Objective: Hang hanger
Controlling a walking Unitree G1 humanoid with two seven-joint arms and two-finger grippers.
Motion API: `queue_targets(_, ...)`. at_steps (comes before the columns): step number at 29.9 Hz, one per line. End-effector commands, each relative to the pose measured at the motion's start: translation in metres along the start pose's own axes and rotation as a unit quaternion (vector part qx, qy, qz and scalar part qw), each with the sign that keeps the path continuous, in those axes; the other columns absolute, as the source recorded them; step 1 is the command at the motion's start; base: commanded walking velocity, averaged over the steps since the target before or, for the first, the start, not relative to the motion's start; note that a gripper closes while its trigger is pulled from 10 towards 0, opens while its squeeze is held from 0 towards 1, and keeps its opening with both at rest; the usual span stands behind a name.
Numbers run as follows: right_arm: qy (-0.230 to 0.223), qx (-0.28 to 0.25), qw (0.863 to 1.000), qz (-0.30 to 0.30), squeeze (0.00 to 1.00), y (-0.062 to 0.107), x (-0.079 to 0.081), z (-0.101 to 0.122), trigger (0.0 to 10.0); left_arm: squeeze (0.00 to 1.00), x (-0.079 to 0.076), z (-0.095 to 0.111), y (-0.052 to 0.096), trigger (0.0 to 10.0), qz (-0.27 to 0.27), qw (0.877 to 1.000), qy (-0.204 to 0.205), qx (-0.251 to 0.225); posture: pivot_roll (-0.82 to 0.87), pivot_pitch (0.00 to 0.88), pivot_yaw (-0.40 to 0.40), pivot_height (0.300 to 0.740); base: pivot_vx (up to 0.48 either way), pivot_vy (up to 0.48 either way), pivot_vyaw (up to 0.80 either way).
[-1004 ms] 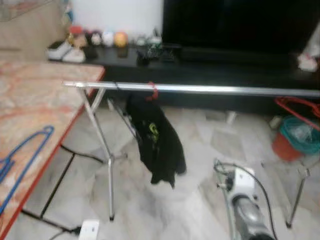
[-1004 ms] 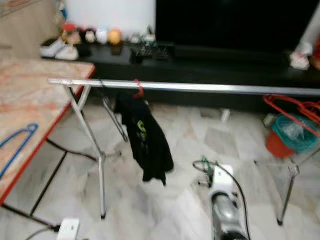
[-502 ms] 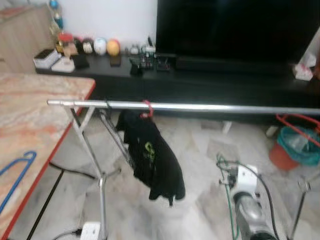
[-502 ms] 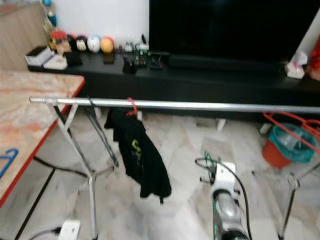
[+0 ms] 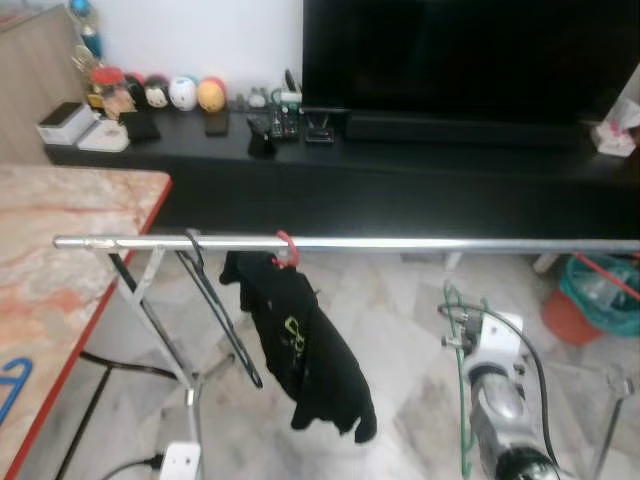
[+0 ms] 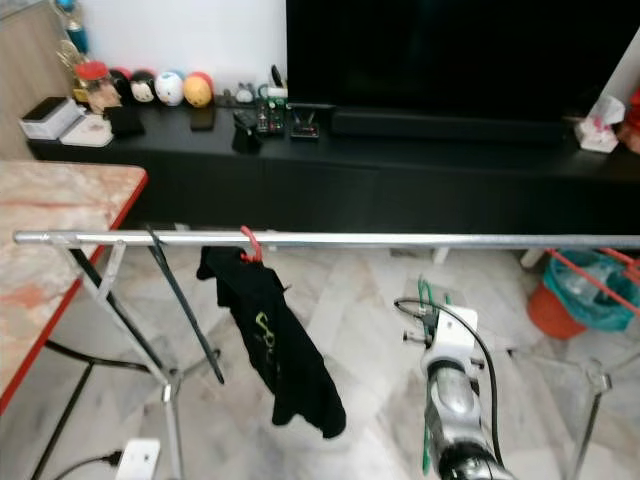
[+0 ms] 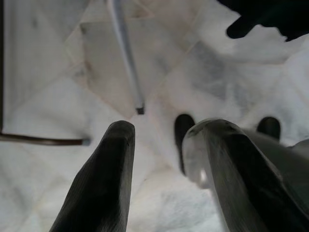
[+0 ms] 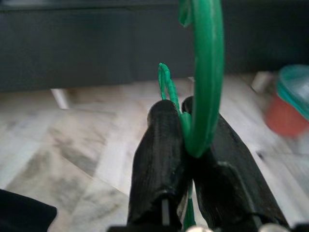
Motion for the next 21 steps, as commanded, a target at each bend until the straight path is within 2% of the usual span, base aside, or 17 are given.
queue_targets(1, 0.006, -0.019, 1.0, -0.003, 0.0, -0.002, -0.003, 0.008, 10.0, 0.0, -0.002, -0.009, 0.002, 10.0, -0.003, 1.0, -0.009, 0.011, 0.02, 0.042, -0.029, 0.74, 0.0, 0.0, 0.0)
queue_targets(5, -0.003, -0.052, 0.999, -0.008, 0.0, -0.006, -0.005, 0.023, 10.0, 0.0, -0.003, -0.01, 0.002, 10.0, -0.006, 1.0, -0.01, 0.011, 0.02, 0.04, -0.029, 0.74, 0.0, 0.0, 0.0)
queue_targets(8, 0.007, -0.076, 0.997, -0.001, 0.0, 0.004, -0.003, 0.019, 10.0, 0.0, -0.007, -0.011, 0.003, 10.0, -0.011, 1.0, -0.017, 0.011, 0.02, 0.039, -0.031, 0.74, 0.0, 0.0, 0.0)
queue_targets(14, 0.015, -0.098, 0.995, 0.005, 0.0, 0.012, -0.003, 0.019, 10.0, 0.0, -0.007, -0.011, 0.003, 10.0, -0.012, 1.0, -0.022, 0.011, 0.01, 0.039, -0.023, 0.74, 0.0, 0.0, 0.0)
queue_targets(18, 0.009, -0.105, 0.994, 0.004, 0.0, 0.006, -0.003, 0.029, 10.0, 0.0, -0.007, -0.01, 0.002, 10.0, -0.013, 1.0, -0.024, 0.011, 0.01, 0.038, -0.02, 0.74, 0.0, 0.0, 0.0)
queue_targets(21, 0.015, -0.102, 0.994, 0.032, 0.0, -0.007, 0.006, 0.044, 10.0, 0.0, -0.007, -0.01, 0.002, 10.0, -0.014, 0.999, -0.027, 0.011, 0.01, 0.038, -0.02, 0.74, 0.0, 0.0, 0.0)
Point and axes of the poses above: a point about 5 cm out from each wrist's last joint towards the gripper, its own y axis pointing back from the gripper into the wrist, its own z axis along the axis of the wrist's last joint, x = y × z, the point moved 3 cm from there along -y, pointing out of the wrist towards the gripper, and after that the axes turned 1 degree about y, right-handed, at the moved point
